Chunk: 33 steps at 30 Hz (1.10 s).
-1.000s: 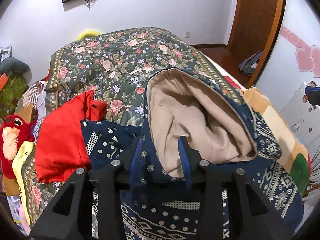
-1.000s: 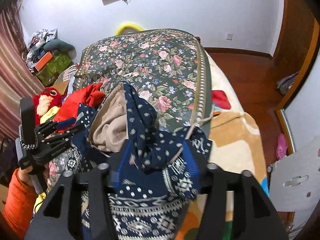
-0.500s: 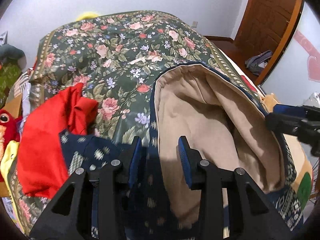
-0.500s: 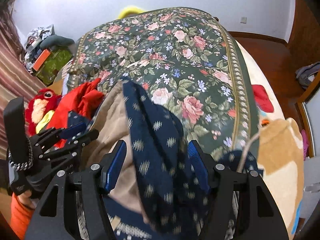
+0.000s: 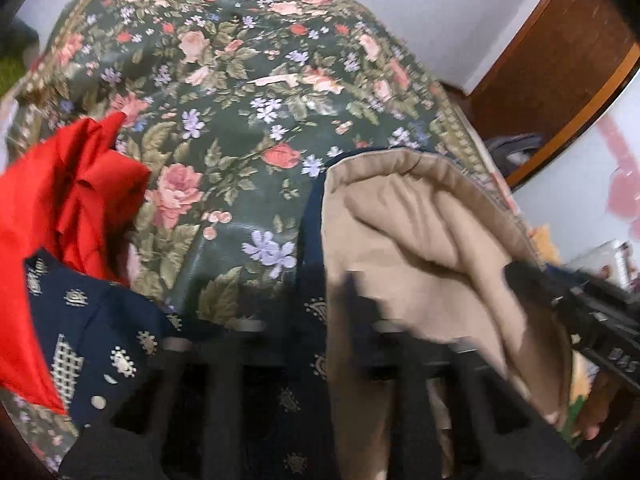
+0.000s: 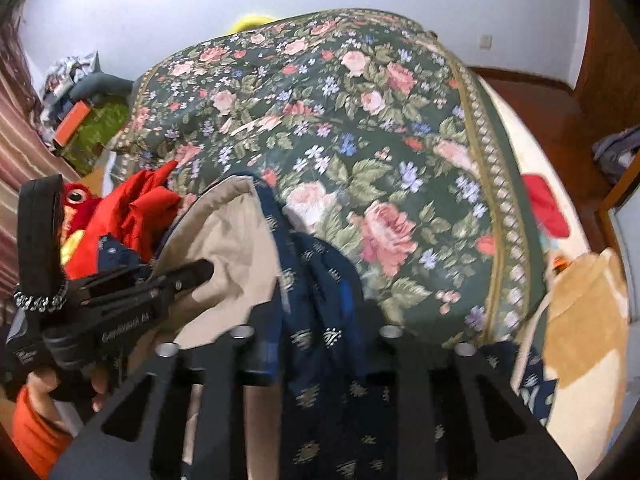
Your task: Fold large clothes
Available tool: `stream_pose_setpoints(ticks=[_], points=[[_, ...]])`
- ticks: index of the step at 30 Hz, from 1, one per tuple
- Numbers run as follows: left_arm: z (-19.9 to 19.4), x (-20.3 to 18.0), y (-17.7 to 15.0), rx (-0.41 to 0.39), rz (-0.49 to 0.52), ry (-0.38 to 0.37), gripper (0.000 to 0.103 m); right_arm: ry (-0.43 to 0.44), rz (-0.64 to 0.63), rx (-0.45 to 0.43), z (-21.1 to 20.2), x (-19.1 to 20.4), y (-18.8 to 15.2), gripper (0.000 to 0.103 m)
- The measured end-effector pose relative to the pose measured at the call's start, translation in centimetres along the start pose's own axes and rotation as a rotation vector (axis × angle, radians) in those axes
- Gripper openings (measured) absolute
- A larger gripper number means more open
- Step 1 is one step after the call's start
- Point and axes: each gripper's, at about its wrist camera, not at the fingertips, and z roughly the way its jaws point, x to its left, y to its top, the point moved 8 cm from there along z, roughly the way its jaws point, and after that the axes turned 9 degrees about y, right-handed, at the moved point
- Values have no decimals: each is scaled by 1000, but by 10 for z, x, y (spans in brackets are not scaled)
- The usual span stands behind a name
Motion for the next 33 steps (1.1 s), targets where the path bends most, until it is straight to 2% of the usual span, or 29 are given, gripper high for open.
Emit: stream_pose_setpoints(ticks=[1,2,6,11,15,19,25,33], points=[[-4,1,0,-5,-7,-15,7,8,1,2,-1,1,-1,11],[-9,0,0,-18,-8,-26,6,8,-11,-1,-5,3,-3,10],[-41,-4,1,-74,49,-36,5,18,-52,-29,-27,13,-6,8],[-107,-22,-5,-158,135,-77,5,75,-87,-64,-70,34,-14,6],[-149,-38,-22,-201,193,-108,5,123,-108,-65,-102,53,-35,6],[-178,-49,-50,-226,240,-112,5,120,-133,-51,-118,66,-60,6],[-184,-52,-98,-207,311,-70,5,114,-143,-21,-129,72,-96,6],[-167,-35,-166,-113,306,-41,5,113,-112,30,-124,64,-139,6]])
